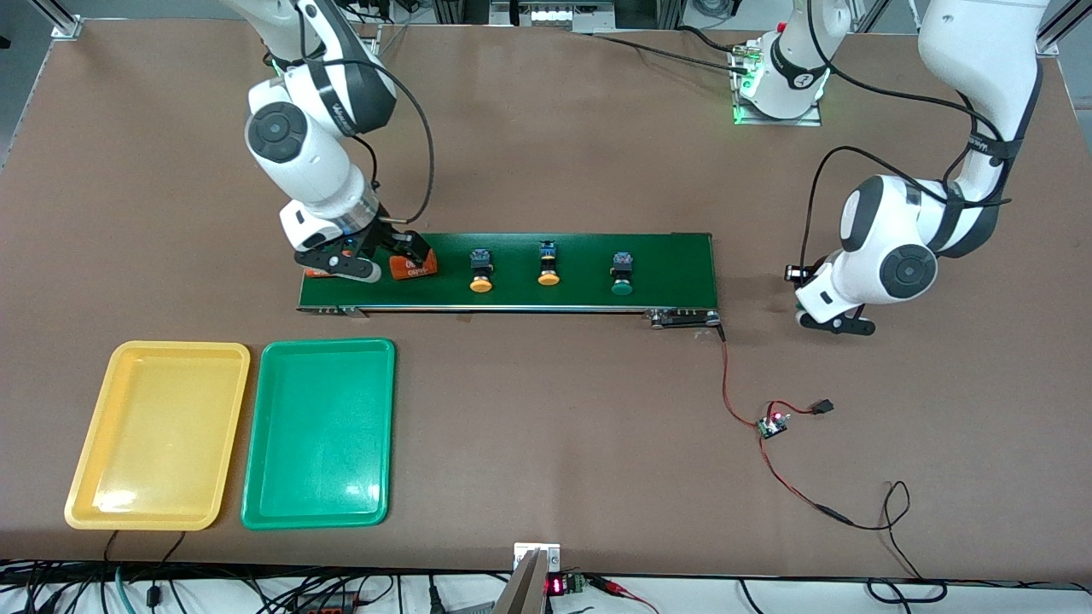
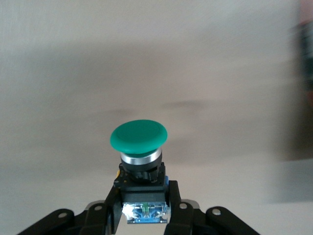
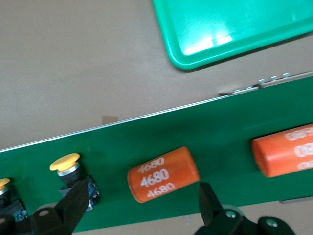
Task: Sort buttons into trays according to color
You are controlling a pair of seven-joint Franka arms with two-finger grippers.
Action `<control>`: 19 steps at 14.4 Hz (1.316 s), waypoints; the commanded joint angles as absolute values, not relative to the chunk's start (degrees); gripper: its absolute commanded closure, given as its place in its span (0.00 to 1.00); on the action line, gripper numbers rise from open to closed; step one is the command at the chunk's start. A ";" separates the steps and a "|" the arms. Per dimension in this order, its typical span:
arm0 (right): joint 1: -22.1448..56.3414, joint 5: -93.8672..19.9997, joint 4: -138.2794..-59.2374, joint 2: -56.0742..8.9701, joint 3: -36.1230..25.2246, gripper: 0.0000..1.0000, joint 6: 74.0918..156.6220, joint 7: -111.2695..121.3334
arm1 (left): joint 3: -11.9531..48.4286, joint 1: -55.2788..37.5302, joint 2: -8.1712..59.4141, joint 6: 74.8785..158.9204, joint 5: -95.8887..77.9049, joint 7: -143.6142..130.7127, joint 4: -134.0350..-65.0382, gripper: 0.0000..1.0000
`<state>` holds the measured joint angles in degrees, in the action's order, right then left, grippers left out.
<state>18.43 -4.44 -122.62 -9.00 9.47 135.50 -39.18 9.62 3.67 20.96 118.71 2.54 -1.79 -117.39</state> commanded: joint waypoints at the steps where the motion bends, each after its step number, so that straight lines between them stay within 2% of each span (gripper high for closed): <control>1: 20.30 -3.96 -122.43 -10.45 9.49 0.00 138.42 -42.62 | 12.90 2.03 20.65 116.28 -5.33 -4.20 -114.79 0.73; 6: 22.41 -3.78 -122.34 -13.26 9.49 0.00 141.15 -44.82 | 21.43 0.71 22.41 120.84 -7.91 -14.13 -115.57 0.73; 10: 22.59 -0.09 -122.34 -14.67 9.49 0.00 141.24 -44.82 | 24.70 -0.44 24.08 124.62 -7.91 -21.43 -115.49 0.72; 11: 22.59 0.09 -122.26 -14.85 9.49 0.00 141.33 -44.82 | 24.78 -0.61 24.34 125.24 -7.91 -21.88 -115.49 0.57; 12: 22.59 0.78 -122.34 -14.94 9.49 0.00 141.85 -44.82 | 24.79 -0.62 24.35 125.24 -7.91 -21.80 -115.49 0.11; 13: 22.59 0.96 -122.34 -15.55 9.49 0.00 142.46 -44.82 | 24.87 -0.62 24.17 125.16 -7.91 -21.71 -115.49 0.00; 15: 22.67 0.97 -122.26 -16.34 9.49 0.00 144.13 -44.82 | 25.05 -0.62 23.65 124.81 -7.91 -21.88 -114.88 0.00; 19: 24.34 2.19 -122.26 -16.96 9.58 0.00 144.32 -44.82 | 24.53 0.61 17.42 121.49 -8.00 -22.15 -112.78 0.00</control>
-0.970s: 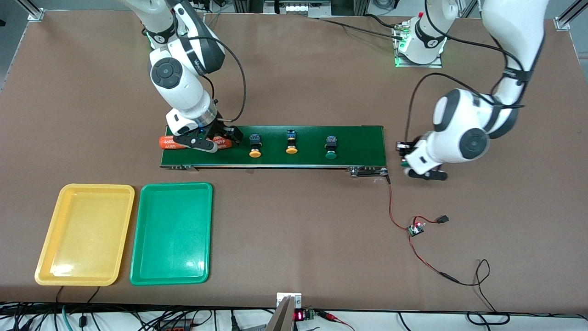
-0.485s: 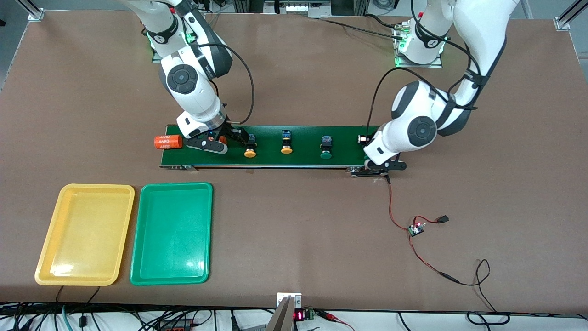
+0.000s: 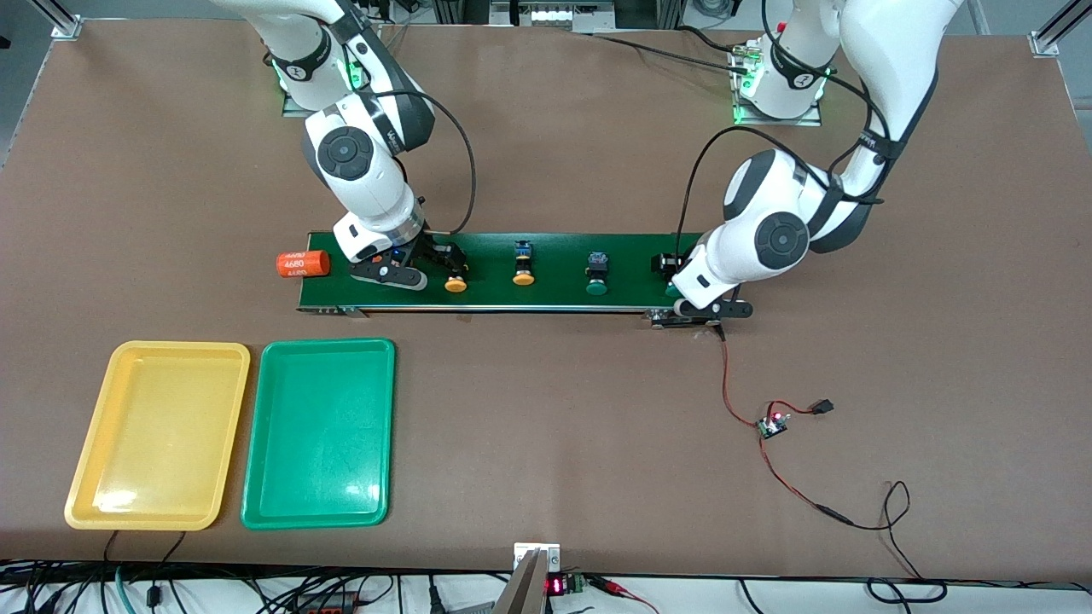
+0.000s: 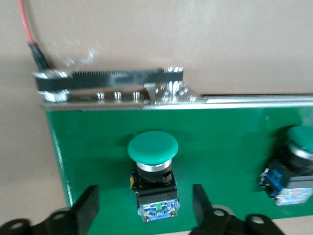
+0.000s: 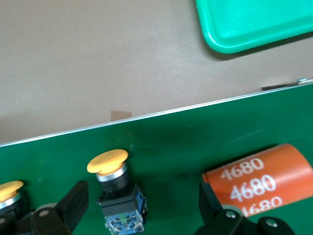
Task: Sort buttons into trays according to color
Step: 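Carry the yellow button to the yellow tray while the left gripper withdraws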
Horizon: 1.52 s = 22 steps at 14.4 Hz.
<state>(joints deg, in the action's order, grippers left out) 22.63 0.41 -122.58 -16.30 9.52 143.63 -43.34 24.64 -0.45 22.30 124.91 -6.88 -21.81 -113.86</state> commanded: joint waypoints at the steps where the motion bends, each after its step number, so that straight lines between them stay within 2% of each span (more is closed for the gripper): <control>1: 24.61 2.81 -122.26 -17.48 9.58 0.00 144.40 -45.09 | 23.74 0.79 16.62 116.68 -7.82 -22.06 -110.33 0.00; 4: 25.14 4.65 -122.26 -19.07 9.58 0.00 145.19 -45.70 | 17.42 -0.70 16.17 101.82 -5.02 -19.36 -101.54 0.00; 6: 25.05 4.75 -122.34 -19.60 9.58 0.00 145.20 -45.62 | 13.39 -1.40 14.78 99.59 -2.65 -13.48 -100.20 0.00; 7: 24.79 4.75 -122.34 -19.69 9.58 0.18 145.20 -44.92 | 10.84 -2.10 13.72 98.80 -2.11 -11.01 -100.20 0.00; 9: 24.35 4.83 -122.34 -19.69 9.49 0.73 145.02 -43.34 | 7.05 -2.20 11.00 95.99 -0.80 -5.74 -99.93 0.00; 10: 23.91 4.75 -122.34 -19.60 9.41 0.90 144.85 -43.16 | 5.90 -2.20 9.33 94.76 -0.01 -3.80 -99.50 0.00; 11: 23.56 4.83 -122.34 -19.51 9.40 0.97 144.76 -43.07 | 4.93 -2.11 8.45 92.48 0.70 -3.26 -97.66 0.00; 13: 23.12 4.83 -122.43 -19.25 9.23 1.00 144.67 -42.72 | 4.22 -2.11 8.52 84.50 0.97 -3.69 -91.09 0.00; 16: 19.27 4.75 -122.17 -16.62 8.79 1.00 142.05 -36.41 | 3.78 -0.62 8.26 84.19 0.70 -3.69 -86.50 0.00; 18: 16.01 4.57 -121.30 -14.51 6.61 1.00 139.58 -30.97 | 3.60 -0.53 6.61 85.43 0.97 -2.90 -86.66 0.00; 22: 9.42 4.39 -116.38 -13.36 1.34 1.00 132.64 -16.56 | 3.25 -0.35 1.33 87.54 1.05 0.09 -91.21 0.00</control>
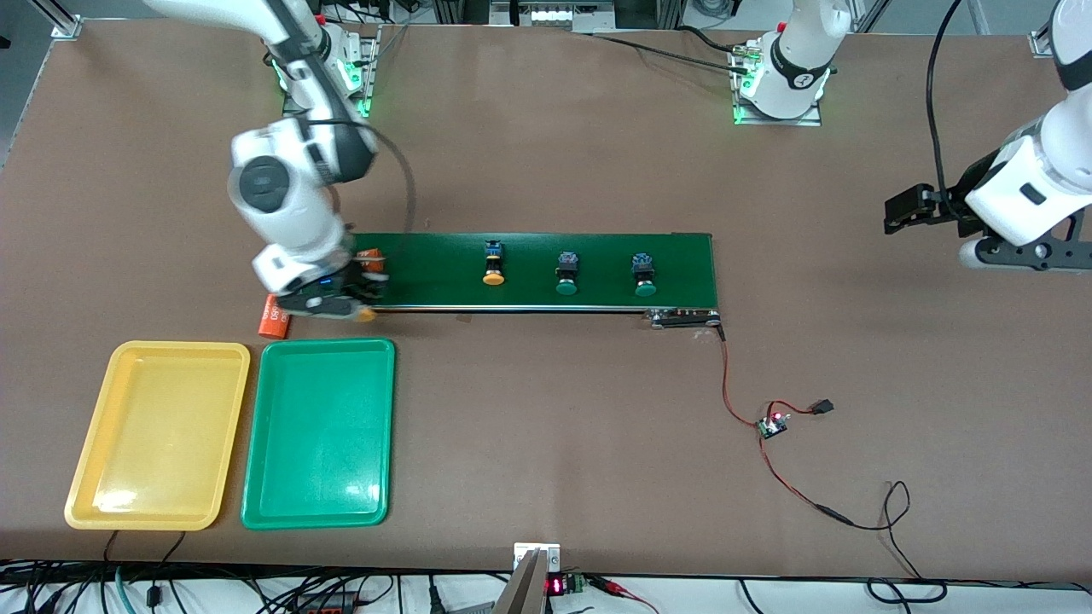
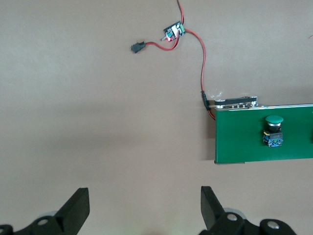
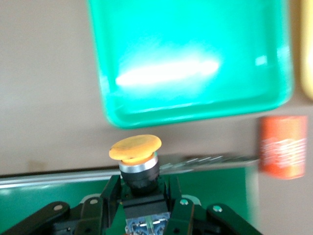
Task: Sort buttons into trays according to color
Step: 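Carry the yellow button to the yellow tray while the left gripper withdraws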
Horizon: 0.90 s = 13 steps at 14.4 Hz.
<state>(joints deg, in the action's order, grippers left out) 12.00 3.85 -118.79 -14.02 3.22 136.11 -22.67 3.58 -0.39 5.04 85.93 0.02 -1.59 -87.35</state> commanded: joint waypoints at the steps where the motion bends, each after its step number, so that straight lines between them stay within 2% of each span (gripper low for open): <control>1: 8.27 4.31 -115.67 -13.45 -0.60 1.00 132.11 -12.26 | 3.25 0.26 0.27 89.54 0.97 0.09 -93.06 0.00; 2: 7.57 3.87 -115.06 -13.62 -2.79 1.00 132.19 -7.95 | 3.34 0.44 -1.04 92.00 1.05 0.00 -95.25 0.00; 5: 4.76 3.60 -111.63 -16.07 -7.90 1.00 132.27 2.08 | 4.13 0.53 -1.14 92.11 1.23 -0.18 -95.01 0.00; 11: -6.23 2.90 -101.97 -27.40 -7.91 1.00 133.76 13.43 | 4.22 0.53 -1.06 91.67 1.85 -0.44 -94.92 0.00; 13: -6.85 2.11 -99.85 -30.13 -7.82 1.00 134.12 14.58 | 4.48 0.18 -1.14 91.41 1.85 -0.44 -94.83 0.00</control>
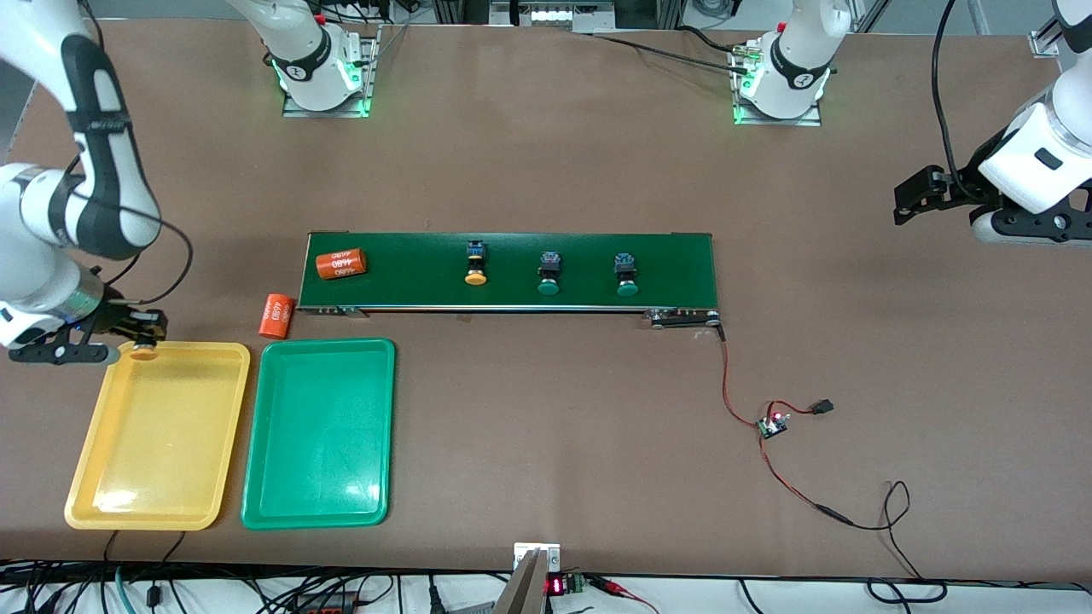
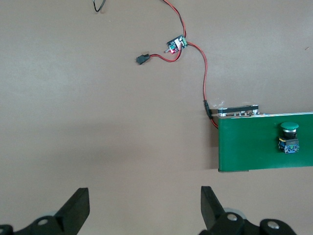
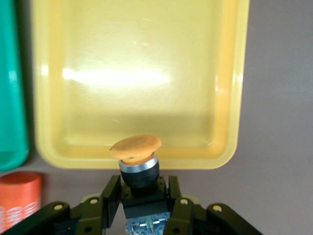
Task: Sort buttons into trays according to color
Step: 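Lower the yellow button into the yellow tray and open the right gripper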
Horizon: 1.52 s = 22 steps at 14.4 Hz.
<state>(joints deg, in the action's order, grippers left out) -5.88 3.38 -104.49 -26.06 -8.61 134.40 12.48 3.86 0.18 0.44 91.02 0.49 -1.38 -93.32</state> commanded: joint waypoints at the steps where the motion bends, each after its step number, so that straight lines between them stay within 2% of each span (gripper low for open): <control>1: -7.64 2.02 -98.45 -31.54 -7.82 1.00 134.64 16.16 | 4.57 0.26 -1.14 91.41 1.85 -0.44 -94.83 0.00; 7: -9.40 1.93 -92.82 -38.13 -7.73 1.00 138.95 18.28 | 4.48 0.44 -1.05 91.32 1.85 -0.35 -94.92 0.00; 14: -8.53 -1.39 -92.55 -41.39 -7.29 0.92 141.33 17.23 | 4.31 0.53 -1.05 90.44 1.85 -0.44 -94.83 0.00; 15: -8.35 -1.67 -92.55 -41.48 -7.12 0.81 141.33 17.14 | 4.31 0.53 -0.97 90.44 1.85 -0.44 -94.83 0.00; 16: -8.18 -1.67 -92.55 -41.48 -6.95 0.63 141.33 17.14 | 4.31 0.53 -0.97 90.53 1.85 -0.44 -94.83 0.00; 17: -8.26 -1.67 -92.55 -41.48 -6.86 0.50 141.33 17.23 | 4.31 0.53 -0.97 90.53 1.85 -0.44 -94.83 0.00; 19: -8.17 -1.67 -92.55 -41.31 -6.86 0.45 141.24 17.40 | 4.31 0.53 -0.97 90.53 1.85 -0.44 -94.83 0.00; 20: -8.17 -1.67 -92.55 -41.13 -6.86 0.28 141.33 17.32 | 4.39 0.53 -0.97 90.53 1.85 -0.44 -94.83 0.00; 22: -8.00 -1.84 -92.90 -39.91 -6.68 0.25 140.81 17.40 | 4.31 0.53 -0.97 90.53 1.85 -0.44 -94.83 0.00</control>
<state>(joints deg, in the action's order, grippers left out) -8.06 -0.72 -93.17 -40.97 -7.02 141.33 16.56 4.09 0.20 0.43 90.71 0.60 -1.37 -93.56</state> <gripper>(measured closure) 0.383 0.000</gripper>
